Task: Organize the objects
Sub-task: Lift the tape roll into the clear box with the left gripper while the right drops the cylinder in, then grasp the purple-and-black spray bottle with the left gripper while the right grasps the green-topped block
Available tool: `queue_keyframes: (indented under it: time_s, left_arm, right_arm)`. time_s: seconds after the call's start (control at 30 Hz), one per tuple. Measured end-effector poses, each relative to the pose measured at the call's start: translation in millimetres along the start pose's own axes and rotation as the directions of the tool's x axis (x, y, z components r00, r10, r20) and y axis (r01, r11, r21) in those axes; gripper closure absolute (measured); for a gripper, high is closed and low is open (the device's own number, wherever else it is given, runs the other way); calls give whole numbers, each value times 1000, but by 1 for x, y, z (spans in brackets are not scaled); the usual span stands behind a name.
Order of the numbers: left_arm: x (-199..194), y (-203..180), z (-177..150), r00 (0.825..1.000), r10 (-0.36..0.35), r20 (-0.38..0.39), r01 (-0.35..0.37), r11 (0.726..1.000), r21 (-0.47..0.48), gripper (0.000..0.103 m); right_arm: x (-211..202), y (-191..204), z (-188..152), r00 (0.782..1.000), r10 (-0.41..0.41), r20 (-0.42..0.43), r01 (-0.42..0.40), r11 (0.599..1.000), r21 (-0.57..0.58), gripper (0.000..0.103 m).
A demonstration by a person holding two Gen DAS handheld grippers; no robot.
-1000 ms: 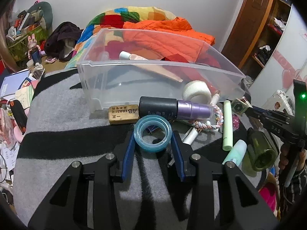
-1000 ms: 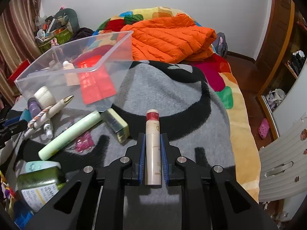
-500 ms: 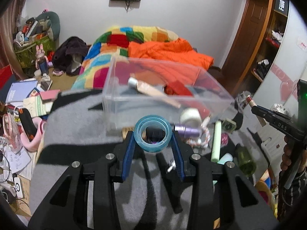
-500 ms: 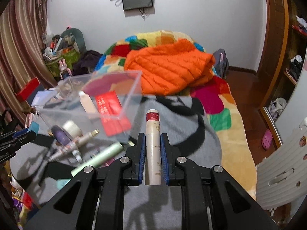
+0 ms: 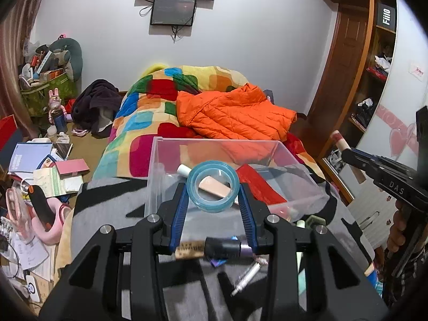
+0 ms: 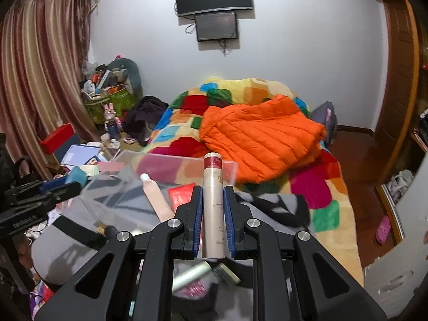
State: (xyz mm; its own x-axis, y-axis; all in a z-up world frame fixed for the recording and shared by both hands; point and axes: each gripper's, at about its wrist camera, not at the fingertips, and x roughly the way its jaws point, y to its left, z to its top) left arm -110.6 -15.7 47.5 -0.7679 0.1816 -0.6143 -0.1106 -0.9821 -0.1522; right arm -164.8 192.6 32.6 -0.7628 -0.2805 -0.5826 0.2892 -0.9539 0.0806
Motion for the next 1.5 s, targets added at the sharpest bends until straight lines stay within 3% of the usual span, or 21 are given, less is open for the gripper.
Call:
queue_keyframes:
  time_s: [0.33,0.6,0.77,0.93,1.03,1.2,1.5]
  left_arm:
    - [53,5,8,995,19,-100,-18,1000,6,65]
    - [82,-5,11,987,14,-159,-4,998,60,65]
    - [88,-6,8,984,-8,-180,18,998,56,65]
    - [80,-7,5,985,-18,-173,27,998,52,64]
    - [69,-10,5,987,-22,-159,31,998,55,58]
    - [41,-17,4,995,-15,-102,23,997,75,43]
    - [10,-27,-10,998,0,-66,7,995,99,24]
  right_arm:
    - [71,26,2,989,37,-142,-45,997,-55,89]
    - [121,29,-8,962,29,-270,-50,996,-69,89]
    - [131,28,-16,944,35,-328,-59,996,-64,89]
    - [125,31,-17,941,36,-336,-63,995,-72,89]
    - [116,33,-17,946,23,-324,-53,995,-86,82]
    - [87,32,-12,964,17,-264,-45,994,-99,60]
    - [29,23,-14,989,0,-149,-16,994,-108,37]
